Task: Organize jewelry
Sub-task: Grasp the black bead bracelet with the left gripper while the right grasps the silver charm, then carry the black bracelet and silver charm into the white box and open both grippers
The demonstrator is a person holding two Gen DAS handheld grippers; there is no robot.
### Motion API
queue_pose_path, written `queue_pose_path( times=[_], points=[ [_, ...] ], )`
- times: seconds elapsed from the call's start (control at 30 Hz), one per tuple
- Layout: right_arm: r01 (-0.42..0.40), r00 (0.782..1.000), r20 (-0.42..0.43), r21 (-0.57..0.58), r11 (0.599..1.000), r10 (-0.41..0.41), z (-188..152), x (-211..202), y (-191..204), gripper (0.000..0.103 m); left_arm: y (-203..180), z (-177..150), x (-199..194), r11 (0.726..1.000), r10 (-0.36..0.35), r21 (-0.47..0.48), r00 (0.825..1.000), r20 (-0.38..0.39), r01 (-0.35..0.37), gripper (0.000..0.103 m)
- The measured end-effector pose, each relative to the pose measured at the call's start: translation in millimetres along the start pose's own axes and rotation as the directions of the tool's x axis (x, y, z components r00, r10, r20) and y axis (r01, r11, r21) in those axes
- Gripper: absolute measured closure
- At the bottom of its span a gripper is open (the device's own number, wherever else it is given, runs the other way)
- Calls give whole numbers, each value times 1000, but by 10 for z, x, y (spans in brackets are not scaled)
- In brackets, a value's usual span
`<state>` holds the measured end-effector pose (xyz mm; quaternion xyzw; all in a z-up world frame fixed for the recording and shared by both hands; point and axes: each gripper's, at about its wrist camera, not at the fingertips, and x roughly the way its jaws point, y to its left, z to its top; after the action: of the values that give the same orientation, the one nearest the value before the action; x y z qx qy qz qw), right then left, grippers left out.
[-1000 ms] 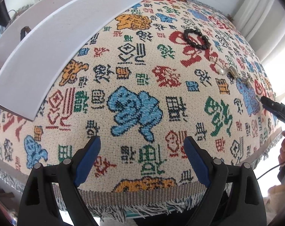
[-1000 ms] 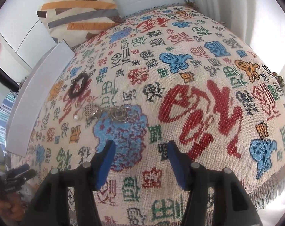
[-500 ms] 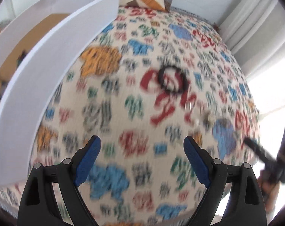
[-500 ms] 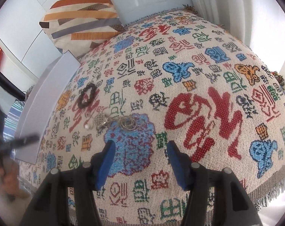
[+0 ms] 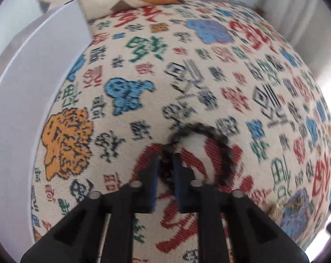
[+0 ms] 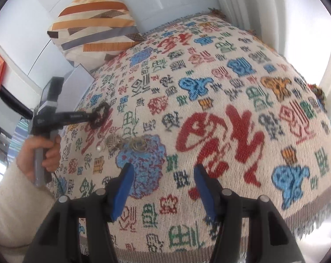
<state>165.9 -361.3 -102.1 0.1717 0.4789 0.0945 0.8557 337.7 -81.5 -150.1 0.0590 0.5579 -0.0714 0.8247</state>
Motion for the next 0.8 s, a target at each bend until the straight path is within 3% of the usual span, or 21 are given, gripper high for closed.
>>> queue_pose_path(
  times=[0.13, 0.23, 0.37, 0.43, 0.47, 0.53, 0.7, 0.8],
  points=[
    [-26, 994, -112, -189, 982, 4, 220, 289, 284, 45, 165, -60, -181, 993, -93, -68, 996, 5, 93, 93],
    [-25, 992, -121, -387, 922, -24, 260, 528, 611, 45, 337, -137, -400, 978, -172, -117, 985, 19, 173, 93],
    [0, 984, -154, -505, 863, -91, 241, 955, 837, 49, 545, -258, -716, 957, -241, -158, 970, 41, 244, 93],
    [49, 984, -124, -517, 854, -132, 256, 997, 859, 82, 666, -312, -873, 943, -274, -183, 960, 56, 279, 93],
    [47, 984, -128, -500, 865, -127, 294, 966, 848, 90, 727, -347, -976, 935, -289, -196, 955, 68, 297, 93],
    [-13, 987, -152, -417, 909, -56, 380, 846, 797, 90, 813, -393, -1113, 924, -305, -211, 948, 91, 318, 93],
    [-77, 992, -118, -349, 934, 38, 624, 420, 915, 90, 1143, -533, -1583, 900, -331, -246, 932, 150, 359, 93],
    [-119, 992, -91, -353, 928, 92, 806, 164, 1163, 90, 1361, -600, -1856, 890, -329, -268, 927, 181, 368, 93]
  ],
)
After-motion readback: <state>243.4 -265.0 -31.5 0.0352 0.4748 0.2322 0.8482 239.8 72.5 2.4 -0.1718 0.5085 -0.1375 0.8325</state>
